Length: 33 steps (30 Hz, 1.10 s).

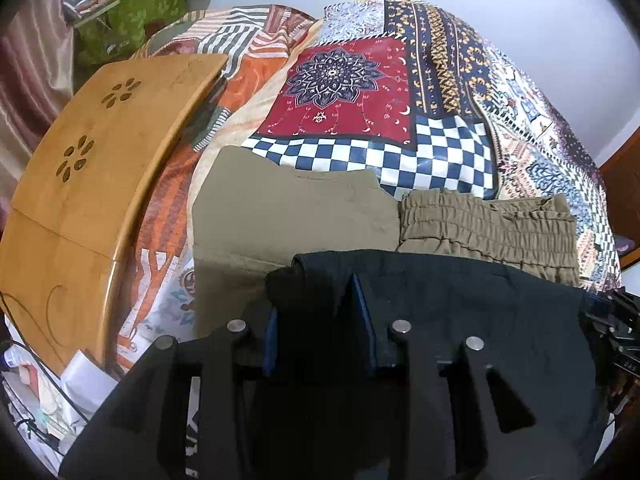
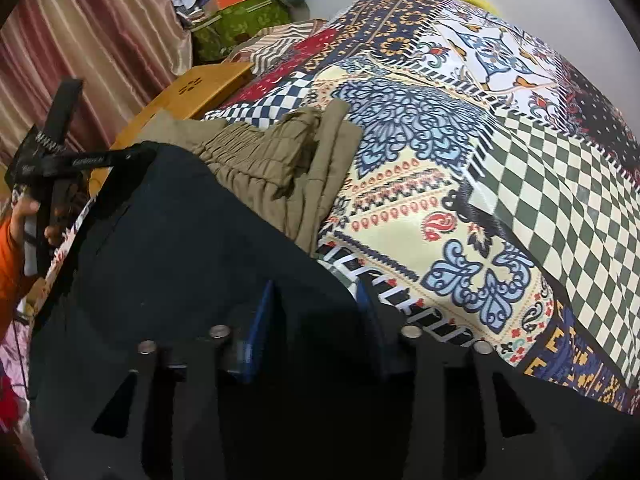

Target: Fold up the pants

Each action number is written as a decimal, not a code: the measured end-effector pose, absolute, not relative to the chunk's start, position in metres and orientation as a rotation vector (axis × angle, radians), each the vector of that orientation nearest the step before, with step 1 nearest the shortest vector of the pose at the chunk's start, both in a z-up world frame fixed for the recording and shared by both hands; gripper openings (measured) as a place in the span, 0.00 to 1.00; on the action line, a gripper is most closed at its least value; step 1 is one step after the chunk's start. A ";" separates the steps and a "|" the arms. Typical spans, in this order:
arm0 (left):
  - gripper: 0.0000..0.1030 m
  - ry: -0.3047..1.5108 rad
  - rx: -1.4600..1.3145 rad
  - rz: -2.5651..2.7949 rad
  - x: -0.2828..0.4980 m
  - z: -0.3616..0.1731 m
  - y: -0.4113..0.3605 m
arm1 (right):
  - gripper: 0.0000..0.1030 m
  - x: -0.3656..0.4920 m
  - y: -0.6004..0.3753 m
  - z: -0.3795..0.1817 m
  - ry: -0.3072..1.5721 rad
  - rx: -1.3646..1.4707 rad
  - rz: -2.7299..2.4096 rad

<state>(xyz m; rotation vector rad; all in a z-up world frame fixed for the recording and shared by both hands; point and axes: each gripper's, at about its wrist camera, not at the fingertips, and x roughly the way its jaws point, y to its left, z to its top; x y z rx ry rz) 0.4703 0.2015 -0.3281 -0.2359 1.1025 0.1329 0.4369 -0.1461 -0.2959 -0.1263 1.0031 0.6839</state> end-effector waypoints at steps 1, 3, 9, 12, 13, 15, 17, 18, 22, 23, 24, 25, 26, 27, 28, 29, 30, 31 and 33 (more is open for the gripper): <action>0.31 1.101 -0.218 0.138 0.470 -0.328 0.200 | 0.26 0.435 -0.145 -0.295 0.998 -0.131 0.688; 0.28 1.093 -0.170 0.140 0.469 -0.326 0.195 | 0.19 0.433 -0.143 -0.293 0.984 -0.140 0.683; 0.16 1.047 -0.109 0.134 0.458 -0.306 0.188 | 0.07 0.422 -0.145 -0.280 0.919 -0.168 0.650; 0.16 1.000 -0.118 0.119 0.445 -0.284 0.187 | 0.07 0.415 -0.148 -0.267 0.872 -0.174 0.638; 0.16 0.989 -0.115 0.116 0.442 -0.278 0.186 | 0.07 0.413 -0.149 -0.262 0.858 -0.170 0.637; 0.15 0.964 -0.103 0.112 0.432 -0.264 0.183 | 0.07 0.406 -0.151 -0.252 0.835 -0.168 0.637; 0.15 0.942 -0.105 0.103 0.421 -0.250 0.181 | 0.07 0.398 -0.152 -0.241 0.811 -0.177 0.636; 0.15 0.932 -0.108 0.099 0.414 -0.243 0.181 | 0.07 0.393 -0.152 -0.235 0.797 -0.181 0.634; 0.15 0.897 -0.114 0.083 0.382 -0.219 0.177 | 0.07 0.373 -0.155 -0.217 0.765 -0.164 0.642; 0.14 0.888 -0.118 0.078 0.372 -0.213 0.176 | 0.07 0.366 -0.157 -0.212 0.757 -0.156 0.642; 0.14 0.883 -0.122 0.077 0.366 -0.210 0.175 | 0.07 0.359 -0.158 -0.208 0.753 -0.155 0.645; 0.14 0.877 -0.127 0.073 0.354 -0.205 0.174 | 0.06 0.353 -0.158 -0.206 0.748 -0.158 0.643; 0.13 0.875 -0.130 0.070 0.348 -0.202 0.174 | 0.07 0.346 -0.159 -0.204 0.742 -0.161 0.643; 0.13 0.870 -0.132 0.071 0.337 -0.198 0.173 | 0.06 0.339 -0.159 -0.202 0.743 -0.164 0.645; 0.13 0.869 -0.134 0.072 0.329 -0.195 0.173 | 0.06 0.330 -0.159 -0.200 0.739 -0.165 0.645; 0.13 0.870 -0.140 0.071 0.320 -0.192 0.173 | 0.06 0.324 -0.158 -0.199 0.740 -0.167 0.647; 0.13 0.870 -0.144 0.071 0.313 -0.191 0.173 | 0.06 0.317 -0.158 -0.198 0.739 -0.170 0.649; 0.12 0.874 -0.150 0.072 0.303 -0.189 0.174 | 0.06 0.311 -0.158 -0.196 0.736 -0.170 0.650; 0.11 0.877 -0.156 0.078 0.287 -0.186 0.176 | 0.06 0.295 -0.157 -0.192 0.733 -0.165 0.657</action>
